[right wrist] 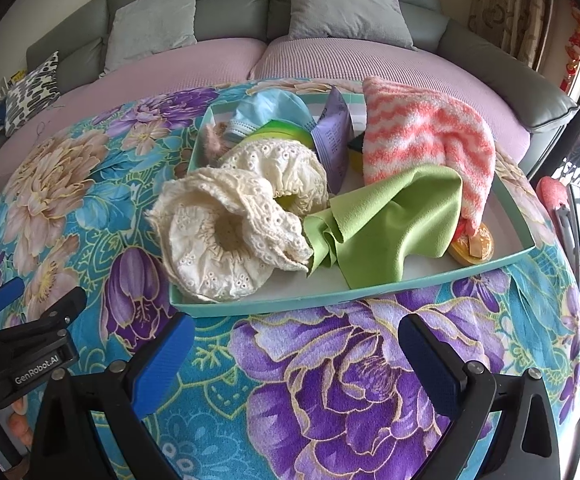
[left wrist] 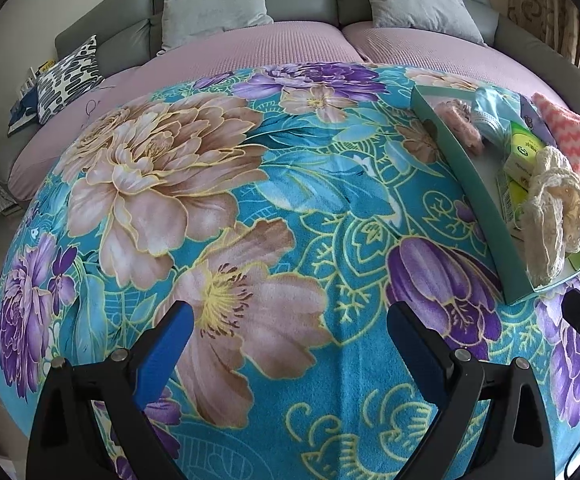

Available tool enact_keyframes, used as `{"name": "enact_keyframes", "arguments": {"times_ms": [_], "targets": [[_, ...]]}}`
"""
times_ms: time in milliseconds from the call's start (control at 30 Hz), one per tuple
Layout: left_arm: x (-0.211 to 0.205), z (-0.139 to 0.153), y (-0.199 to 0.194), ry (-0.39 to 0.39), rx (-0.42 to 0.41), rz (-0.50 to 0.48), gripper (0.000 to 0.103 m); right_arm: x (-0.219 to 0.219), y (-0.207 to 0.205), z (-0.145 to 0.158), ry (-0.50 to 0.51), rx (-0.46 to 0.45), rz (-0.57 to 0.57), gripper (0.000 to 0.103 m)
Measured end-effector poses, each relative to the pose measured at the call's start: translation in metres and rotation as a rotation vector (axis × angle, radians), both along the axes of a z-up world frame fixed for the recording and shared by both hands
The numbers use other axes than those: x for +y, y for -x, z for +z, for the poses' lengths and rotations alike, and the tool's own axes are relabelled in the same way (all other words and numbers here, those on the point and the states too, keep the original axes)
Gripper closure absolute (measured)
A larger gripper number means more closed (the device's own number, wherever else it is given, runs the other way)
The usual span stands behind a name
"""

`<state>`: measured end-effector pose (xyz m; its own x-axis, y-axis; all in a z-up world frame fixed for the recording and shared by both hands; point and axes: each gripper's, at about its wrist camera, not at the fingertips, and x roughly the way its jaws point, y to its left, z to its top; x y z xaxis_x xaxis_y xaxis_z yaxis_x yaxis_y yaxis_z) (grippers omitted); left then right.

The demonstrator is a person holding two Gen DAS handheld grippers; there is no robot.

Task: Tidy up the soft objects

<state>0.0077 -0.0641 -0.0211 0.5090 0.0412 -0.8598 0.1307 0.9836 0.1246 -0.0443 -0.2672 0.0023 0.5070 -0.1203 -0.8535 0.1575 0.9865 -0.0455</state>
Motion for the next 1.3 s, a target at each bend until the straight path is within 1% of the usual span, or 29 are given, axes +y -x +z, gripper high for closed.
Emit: {"name": "enact_keyframes", "arguments": {"times_ms": [233,733,933,1033,1133,1233,1300], "targets": [[-0.0027,-0.0009,0.0008,-0.013,0.000,-0.024,0.005,0.0034,-0.0030,-0.0002,0.007,0.000,0.016,0.000],[0.0017,0.0002,-0.0002,0.003,0.009,-0.013,0.005,0.0026,-0.0027,-0.0014,0.014,0.004,0.016,0.000],[0.0026,-0.0023,-0.0025,-0.008,0.020,-0.004,0.005,0.0026,-0.0035,-0.0028,0.015,0.007,0.016,0.000],[0.0035,-0.0017,-0.0019,0.008,0.021,-0.006,0.005,0.0030,-0.0040,-0.0030,0.015,0.009,0.015,0.000],[0.0019,0.0006,0.0009,0.003,0.001,-0.014,0.005,0.0025,-0.0040,-0.0031,0.015,0.006,0.013,0.000],[0.0020,0.0044,0.0026,0.042,-0.008,-0.029,0.006,0.0014,-0.0037,-0.0037,0.013,0.007,0.009,0.000],[0.0006,0.0043,0.0023,0.050,-0.005,-0.035,0.006,0.0015,-0.0034,-0.0033,0.013,0.007,0.007,0.000]]}}
